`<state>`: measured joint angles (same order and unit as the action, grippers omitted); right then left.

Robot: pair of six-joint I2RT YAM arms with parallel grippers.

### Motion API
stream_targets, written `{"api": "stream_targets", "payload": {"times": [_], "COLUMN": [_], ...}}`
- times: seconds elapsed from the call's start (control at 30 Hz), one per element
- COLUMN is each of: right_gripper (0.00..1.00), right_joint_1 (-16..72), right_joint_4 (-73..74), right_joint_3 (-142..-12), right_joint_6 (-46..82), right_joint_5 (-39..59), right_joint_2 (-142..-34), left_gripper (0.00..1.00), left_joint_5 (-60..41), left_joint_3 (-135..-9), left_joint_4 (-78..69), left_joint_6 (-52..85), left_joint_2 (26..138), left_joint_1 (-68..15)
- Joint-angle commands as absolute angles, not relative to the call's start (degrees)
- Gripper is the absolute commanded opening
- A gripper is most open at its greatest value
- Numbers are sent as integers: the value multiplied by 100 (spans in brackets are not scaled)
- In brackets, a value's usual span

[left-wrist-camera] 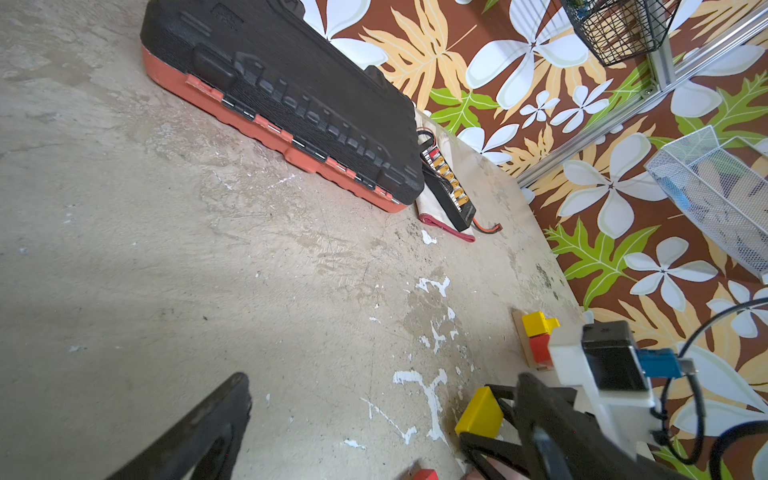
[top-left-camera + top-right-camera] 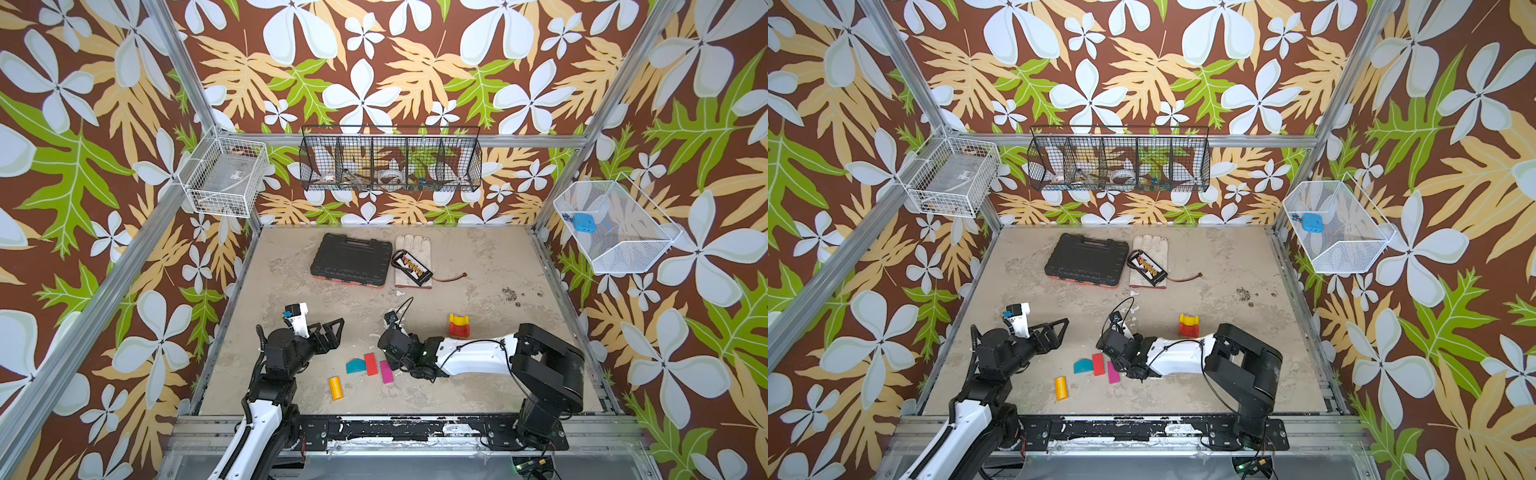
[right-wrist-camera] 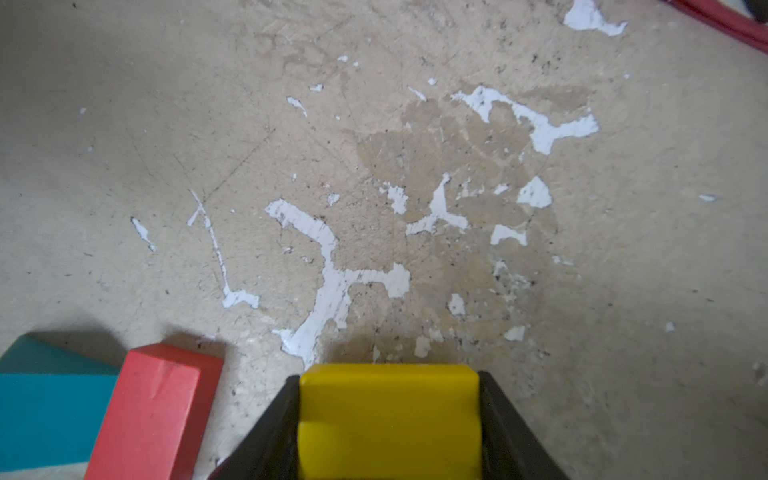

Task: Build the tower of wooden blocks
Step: 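Carry the yellow block with the right gripper over the red arch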

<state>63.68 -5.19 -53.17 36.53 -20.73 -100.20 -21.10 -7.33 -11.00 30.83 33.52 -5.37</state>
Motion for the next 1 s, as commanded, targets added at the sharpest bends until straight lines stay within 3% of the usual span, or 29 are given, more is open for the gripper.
{"api": "stream_targets", "payload": {"times": [0.0, 0.27, 0.43, 0.67, 0.97], "right_gripper": [36, 32, 24, 24, 9], "right_joint_1": [6369, 6256, 5835, 5187, 3535], "right_joint_4": [-817, -1374, -1968, -2904, -3068], "right_joint_3": [-5273, -4859, -4710, -4702, -4826], "right_joint_6": [3812, 4099, 4281, 4109, 3326], "right_joint_5": [-2335, -2797, -2684, -2725, -1673], "right_joint_2": [-9695, -8303, -7377, -6087, -6075], "left_gripper": [100, 100, 100, 100, 100], "left_joint_5": [-2205, -2337, -2329, -2329, -2338], "left_joint_3": [-714, -685, -672, -677, -665], "left_joint_4": [-1146, -1273, -1274, -1283, -1274], "left_joint_6": [3071, 3076, 3085, 3100, 3094], "left_joint_2": [3349, 3349, 3365, 3371, 3367], "left_joint_1": [-528, -530, -529, -528, -523]}}
